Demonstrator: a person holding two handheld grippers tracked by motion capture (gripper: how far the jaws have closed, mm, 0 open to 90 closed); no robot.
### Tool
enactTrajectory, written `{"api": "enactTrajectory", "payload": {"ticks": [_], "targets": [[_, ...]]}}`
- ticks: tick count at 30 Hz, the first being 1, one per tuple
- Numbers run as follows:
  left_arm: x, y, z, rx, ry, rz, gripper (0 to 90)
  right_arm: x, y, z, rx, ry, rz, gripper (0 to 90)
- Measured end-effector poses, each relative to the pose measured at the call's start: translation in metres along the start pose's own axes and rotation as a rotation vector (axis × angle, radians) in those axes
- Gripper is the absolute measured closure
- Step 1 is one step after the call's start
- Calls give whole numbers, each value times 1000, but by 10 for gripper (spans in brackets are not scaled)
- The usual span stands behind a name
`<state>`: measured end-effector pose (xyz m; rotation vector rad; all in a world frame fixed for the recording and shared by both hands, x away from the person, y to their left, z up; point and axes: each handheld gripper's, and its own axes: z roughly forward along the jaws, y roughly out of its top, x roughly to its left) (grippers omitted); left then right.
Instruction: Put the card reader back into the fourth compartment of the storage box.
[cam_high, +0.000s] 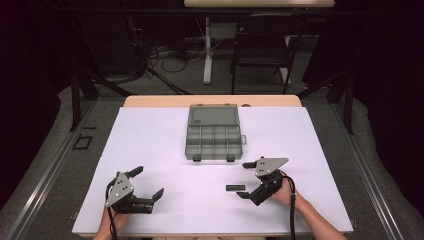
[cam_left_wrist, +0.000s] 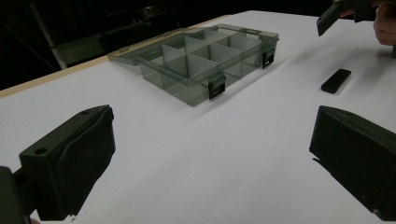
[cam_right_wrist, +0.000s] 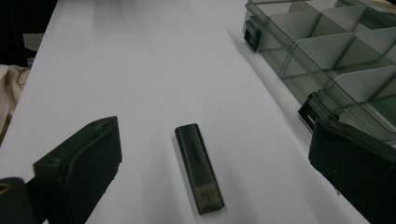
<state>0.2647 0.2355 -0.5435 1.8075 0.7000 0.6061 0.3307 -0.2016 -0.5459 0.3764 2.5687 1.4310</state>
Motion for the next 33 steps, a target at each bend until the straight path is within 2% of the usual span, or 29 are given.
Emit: {"api": "enactTrajectory", "payload": {"ticks": [4,6,8,9,12,13,14,19,25,33], "targets": [[0,0,0,-2,0,-2,2,-2,-1,2,19,20,-13,85],[0,0,0,0,-2,0,2,-5,-3,3,36,31,-20,163],[0,0,0,2,-2,1,1,-5,-3,4,43,27,-23,189],[0,0,0,4,-2,2,2,-7,-4,5,56,30,-26,276],[0,0,0,2,-1,1,2,-7,-5,6,69,32,-30,321],[0,0,0,2,1,-1,2,-8,-6,7,82,40,-37,377],[0,0,0,2,1,-1,2,-8,-6,7,82,40,-37,377],[1,0,0,6,0,3,2,-7,-8,10,115,60,-65,549],[1,0,0,7,-1,3,2,-6,-9,13,132,78,-70,621],[1,-1,1,16,3,-6,2,-5,-10,17,152,75,-73,673]]}}
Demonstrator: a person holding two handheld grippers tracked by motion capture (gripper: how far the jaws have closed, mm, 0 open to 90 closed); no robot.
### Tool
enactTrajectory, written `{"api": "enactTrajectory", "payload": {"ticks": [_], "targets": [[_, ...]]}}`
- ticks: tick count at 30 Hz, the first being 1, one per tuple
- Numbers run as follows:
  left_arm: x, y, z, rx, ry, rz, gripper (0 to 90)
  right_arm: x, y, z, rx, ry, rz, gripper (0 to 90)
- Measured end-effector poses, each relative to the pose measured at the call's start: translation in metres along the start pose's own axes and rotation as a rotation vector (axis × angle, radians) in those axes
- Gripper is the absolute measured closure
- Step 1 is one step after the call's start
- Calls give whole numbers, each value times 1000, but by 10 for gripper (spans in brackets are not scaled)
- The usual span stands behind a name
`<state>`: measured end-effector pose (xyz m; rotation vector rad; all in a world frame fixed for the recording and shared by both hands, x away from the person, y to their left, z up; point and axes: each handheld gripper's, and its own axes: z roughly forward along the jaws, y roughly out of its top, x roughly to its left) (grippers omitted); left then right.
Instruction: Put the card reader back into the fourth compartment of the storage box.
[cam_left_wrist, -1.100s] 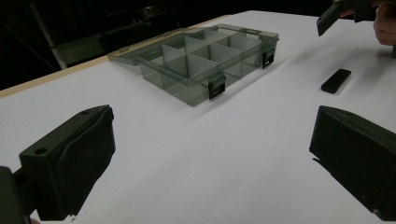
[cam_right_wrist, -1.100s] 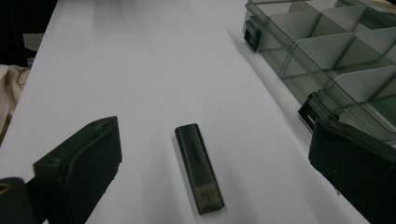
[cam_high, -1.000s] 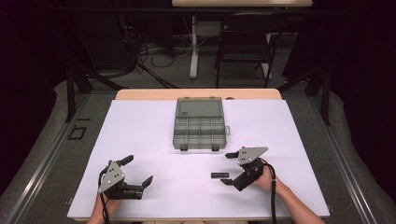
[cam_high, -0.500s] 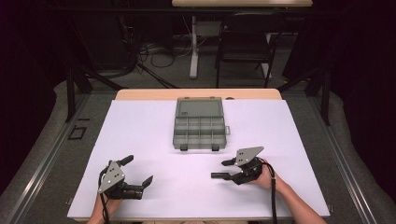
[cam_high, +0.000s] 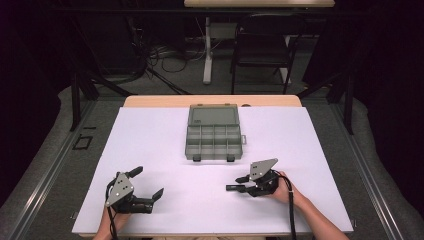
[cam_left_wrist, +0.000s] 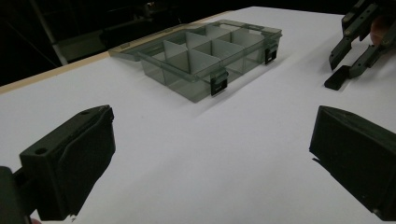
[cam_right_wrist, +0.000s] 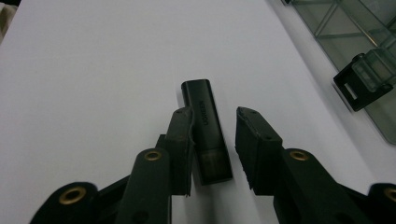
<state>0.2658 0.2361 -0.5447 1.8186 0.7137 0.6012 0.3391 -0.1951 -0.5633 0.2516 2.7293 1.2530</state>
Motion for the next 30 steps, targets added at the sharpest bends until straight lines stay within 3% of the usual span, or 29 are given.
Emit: {"api": "enactTrajectory", "payload": {"ticks": [18,30], "targets": [[0,0,0,-1,-1,3,2,3,0,-1,6,9,-39,738],[0,0,-1,-6,1,2,3,5,7,-12,-39,-10,-60,739]]}}
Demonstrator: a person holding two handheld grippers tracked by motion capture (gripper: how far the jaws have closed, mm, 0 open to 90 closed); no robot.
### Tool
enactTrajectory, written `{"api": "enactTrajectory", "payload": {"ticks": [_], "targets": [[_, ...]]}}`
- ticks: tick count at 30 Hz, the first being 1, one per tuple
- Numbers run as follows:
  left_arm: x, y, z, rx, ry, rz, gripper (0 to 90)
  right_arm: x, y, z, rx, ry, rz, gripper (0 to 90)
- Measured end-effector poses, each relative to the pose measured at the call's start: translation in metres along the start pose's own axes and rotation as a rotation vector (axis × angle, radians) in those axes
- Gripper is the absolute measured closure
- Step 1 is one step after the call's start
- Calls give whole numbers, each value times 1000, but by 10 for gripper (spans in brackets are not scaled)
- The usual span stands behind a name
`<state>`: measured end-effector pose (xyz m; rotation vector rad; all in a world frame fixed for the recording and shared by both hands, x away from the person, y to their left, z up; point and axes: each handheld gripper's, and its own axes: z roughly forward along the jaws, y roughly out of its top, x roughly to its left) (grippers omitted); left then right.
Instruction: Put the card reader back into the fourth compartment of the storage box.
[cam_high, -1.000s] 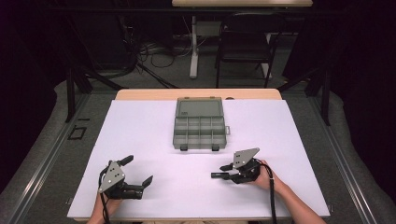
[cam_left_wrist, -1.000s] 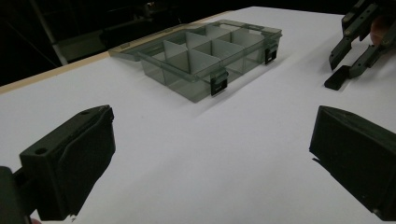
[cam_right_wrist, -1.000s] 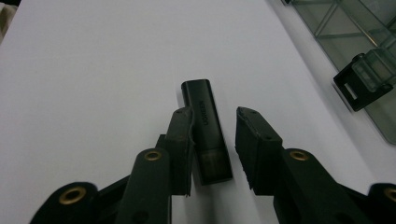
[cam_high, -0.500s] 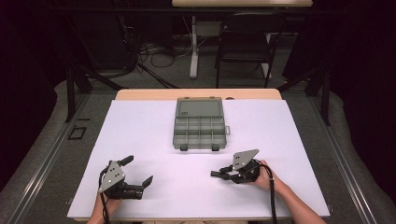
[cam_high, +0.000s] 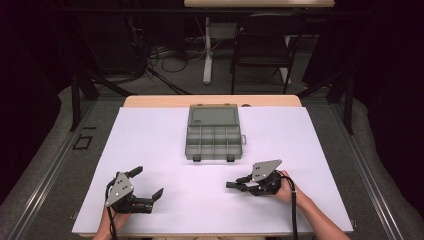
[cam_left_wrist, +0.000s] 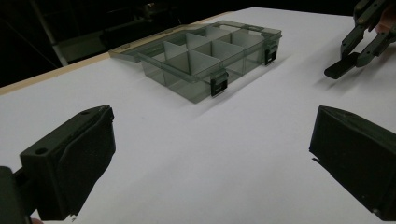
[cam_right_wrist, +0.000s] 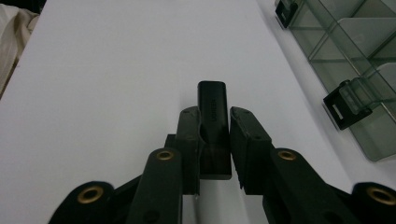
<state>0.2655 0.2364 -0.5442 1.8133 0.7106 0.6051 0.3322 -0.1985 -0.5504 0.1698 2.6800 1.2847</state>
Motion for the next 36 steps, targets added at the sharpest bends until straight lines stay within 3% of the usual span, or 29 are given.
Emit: {"api": "enactTrajectory", "payload": {"ticks": [36], "targets": [[1,0,0,5,3,-3,3,6,14,-27,-75,-111,0,738]]}}
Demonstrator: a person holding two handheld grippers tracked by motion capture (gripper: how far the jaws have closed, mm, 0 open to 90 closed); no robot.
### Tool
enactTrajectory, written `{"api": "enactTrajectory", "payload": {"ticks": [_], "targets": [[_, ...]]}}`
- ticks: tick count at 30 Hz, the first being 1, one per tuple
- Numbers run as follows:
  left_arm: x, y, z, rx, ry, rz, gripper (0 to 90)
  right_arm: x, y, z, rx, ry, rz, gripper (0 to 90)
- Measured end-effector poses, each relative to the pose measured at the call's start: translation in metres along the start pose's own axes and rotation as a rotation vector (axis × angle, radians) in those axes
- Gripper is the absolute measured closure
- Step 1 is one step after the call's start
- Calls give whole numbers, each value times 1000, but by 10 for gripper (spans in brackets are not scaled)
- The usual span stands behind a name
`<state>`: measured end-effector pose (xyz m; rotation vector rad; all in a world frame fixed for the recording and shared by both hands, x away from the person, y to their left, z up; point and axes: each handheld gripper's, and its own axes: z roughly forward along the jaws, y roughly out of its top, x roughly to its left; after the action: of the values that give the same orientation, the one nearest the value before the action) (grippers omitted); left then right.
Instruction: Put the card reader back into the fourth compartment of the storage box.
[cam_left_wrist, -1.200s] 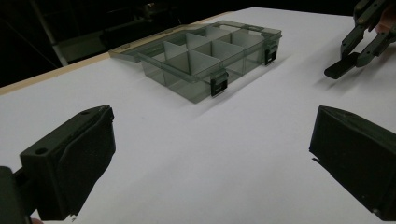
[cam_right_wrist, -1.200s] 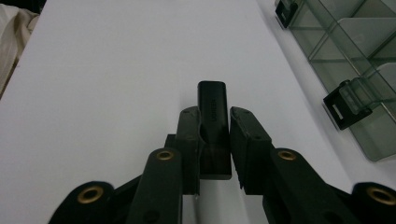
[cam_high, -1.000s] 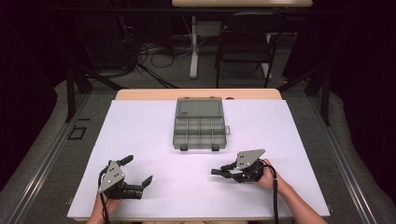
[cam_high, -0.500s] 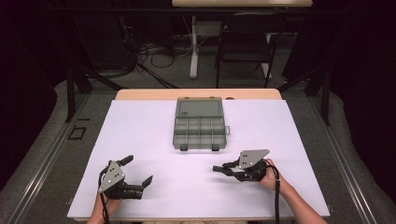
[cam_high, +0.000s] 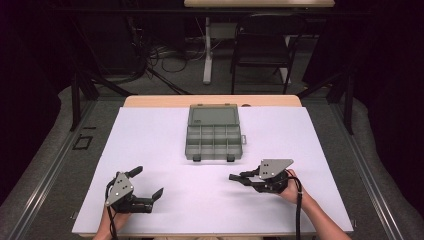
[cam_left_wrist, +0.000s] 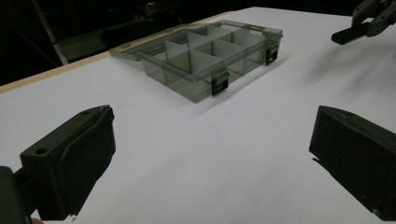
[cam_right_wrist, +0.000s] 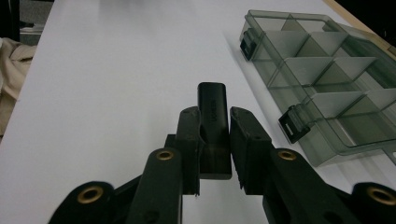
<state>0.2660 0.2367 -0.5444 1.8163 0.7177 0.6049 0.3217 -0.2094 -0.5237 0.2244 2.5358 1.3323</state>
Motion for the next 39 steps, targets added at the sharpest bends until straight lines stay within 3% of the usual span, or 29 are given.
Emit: {"api": "enactTrajectory", "payload": {"ticks": [10,39], "targets": [[1,0,0,0,3,1,4,-4,3,-7,-28,-45,21,738],[1,0,0,-3,3,7,4,-6,14,-9,-8,-161,74,738]]}}
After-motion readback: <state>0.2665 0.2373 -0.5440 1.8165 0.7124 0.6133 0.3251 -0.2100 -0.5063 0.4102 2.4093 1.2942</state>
